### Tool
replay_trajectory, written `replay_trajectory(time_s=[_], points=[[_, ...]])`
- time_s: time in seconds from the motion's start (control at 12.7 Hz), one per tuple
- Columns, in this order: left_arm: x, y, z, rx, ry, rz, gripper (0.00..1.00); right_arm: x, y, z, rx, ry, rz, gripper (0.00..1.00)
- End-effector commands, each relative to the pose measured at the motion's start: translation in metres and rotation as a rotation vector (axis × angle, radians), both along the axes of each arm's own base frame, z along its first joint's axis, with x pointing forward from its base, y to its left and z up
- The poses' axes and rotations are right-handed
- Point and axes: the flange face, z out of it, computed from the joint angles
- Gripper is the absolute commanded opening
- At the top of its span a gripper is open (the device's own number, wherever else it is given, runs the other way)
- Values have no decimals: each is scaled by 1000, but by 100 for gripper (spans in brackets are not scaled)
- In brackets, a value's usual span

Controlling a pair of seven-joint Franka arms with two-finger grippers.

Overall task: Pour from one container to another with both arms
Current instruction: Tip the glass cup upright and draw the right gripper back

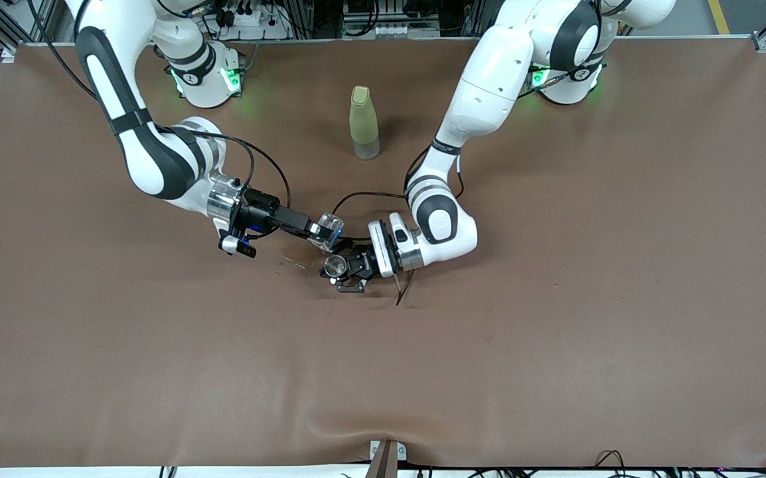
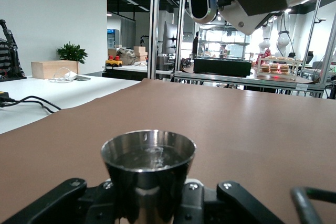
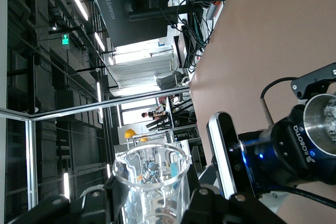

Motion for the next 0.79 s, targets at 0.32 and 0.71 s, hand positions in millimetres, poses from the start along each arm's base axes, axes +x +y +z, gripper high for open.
replay_trajectory(time_s=[0.32, 0.71], points=[[4, 1, 8, 10, -16, -3, 0, 3, 6, -1, 40, 42, -9, 13], [5, 1, 14, 17, -25, -12, 0, 5, 5, -10, 103, 103, -3, 13]])
